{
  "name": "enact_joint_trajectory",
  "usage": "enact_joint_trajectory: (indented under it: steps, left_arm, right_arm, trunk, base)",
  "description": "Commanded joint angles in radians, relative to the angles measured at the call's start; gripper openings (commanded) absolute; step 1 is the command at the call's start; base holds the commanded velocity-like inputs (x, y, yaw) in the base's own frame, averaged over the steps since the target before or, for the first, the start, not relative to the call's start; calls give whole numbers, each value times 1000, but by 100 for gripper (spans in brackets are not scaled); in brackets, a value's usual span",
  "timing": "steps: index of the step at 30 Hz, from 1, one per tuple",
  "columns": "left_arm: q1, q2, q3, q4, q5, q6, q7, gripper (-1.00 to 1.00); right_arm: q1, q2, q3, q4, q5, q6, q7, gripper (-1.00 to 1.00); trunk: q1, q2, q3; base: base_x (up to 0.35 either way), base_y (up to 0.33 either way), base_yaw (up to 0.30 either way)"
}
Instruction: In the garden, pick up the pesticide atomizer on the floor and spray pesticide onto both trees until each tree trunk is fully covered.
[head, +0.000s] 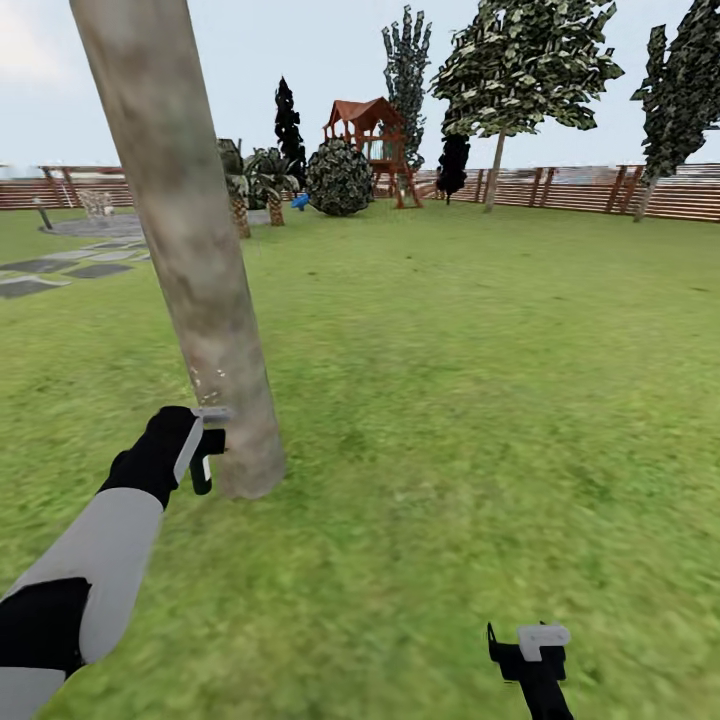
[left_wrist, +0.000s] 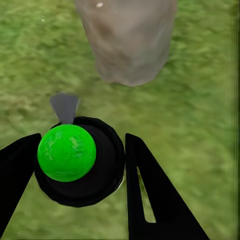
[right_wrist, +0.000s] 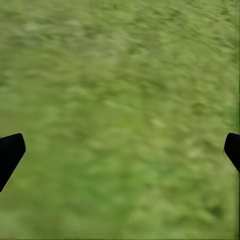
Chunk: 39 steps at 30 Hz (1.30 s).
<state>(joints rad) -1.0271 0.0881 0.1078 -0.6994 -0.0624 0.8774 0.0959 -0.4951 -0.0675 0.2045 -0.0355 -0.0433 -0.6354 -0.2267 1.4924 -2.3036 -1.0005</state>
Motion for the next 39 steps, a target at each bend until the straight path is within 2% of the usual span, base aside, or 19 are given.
enact_joint_trajectory:
  steps: [1, 5, 8, 9, 11, 13, 14, 16, 19, 20, 24, 30, 34, 39]
  left_arm:
    - [-1, -1, 2, -1, -7, 5, -2, -100]
    - [9, 10, 4, 1, -10, 2, -3, -100]
    - [71, 49, 13, 0, -8, -4, -4, -100]
    - [84, 48, 13, 1, -7, -5, -4, -100]
    - [91, 23, 13, 2, -7, -6, -4, -100]
    - [92, -14, 16, 0, -7, -7, -4, -100]
    - [92, -21, 16, 0, -8, -8, -4, -100]
    - [99, -7, 24, 0, -10, -9, -4, -100]
    - [114, 34, 45, 0, -7, -11, -5, -100]
    - [115, 33, 45, 0, -7, -16, -5, -100]
    - [117, 6, 46, 8, -7, -79, -4, -100]
    - [129, 15, 45, 14, -11, -89, -4, -100]
    - [159, 7, 42, 13, -12, -92, -3, -100]
    - [162, 6, 43, 14, -9, -92, -2, -100]
  right_arm:
    - [0, 0, 9, 0, -4, -1, -5, 100]
    - [0, 0, 9, 0, -6, -1, -5, 100]
    - [0, 0, 9, -1, -6, -1, -5, 100]
    - [0, 0, 9, -1, -6, -1, -5, 100]
    - [0, 0, 9, -1, -6, -1, -5, 100]
    - [0, 0, 8, -1, -6, -1, -5, 100]
    - [0, 0, 7, -1, -6, -1, -5, 100]
    - [0, 0, 8, -1, -6, -1, -5, 100]
    - [0, 0, 8, -1, -6, -1, -5, 100]
    - [0, 0, 8, 0, -6, -1, -5, 100]
    - [0, 0, 8, 0, -6, -1, -5, 100]
    - [0, 0, 8, 0, -6, -1, -5, 100]
    - [0, 0, 8, 0, -6, -1, -5, 100]
    - [0, 0, 7, 0, -6, -1, -6, 100]
  trunk:
    - [0, 0, -1]
    - [0, 0, -1]
    - [0, 0, -1]
    - [0, 0, -1]
    - [0, 0, -1]
    - [0, 0, -1]
    - [0, 0, -1]
    - [0, 0, -1]
    - [0, 0, -1]
    - [0, 0, -1]
    - [0, 0, -1]
    - [0, 0, -1]
    - [0, 0, -1]
    - [0, 0, -1]
  base:
    - [230, -203, 0]
    - [230, -203, 0]
    - [196, -216, 32]
    - [89, -254, 203]
    - [30, -267, 253]
    - [9, -271, 270]
    - [3, -273, 276]
    - [1, -273, 277]
    - [58, -269, 278]
    - [164, -240, 236]
    - [251, -161, 66]
    - [97, -16, 97]
    - [6, 0, 244]
    - [177, -112, 34]
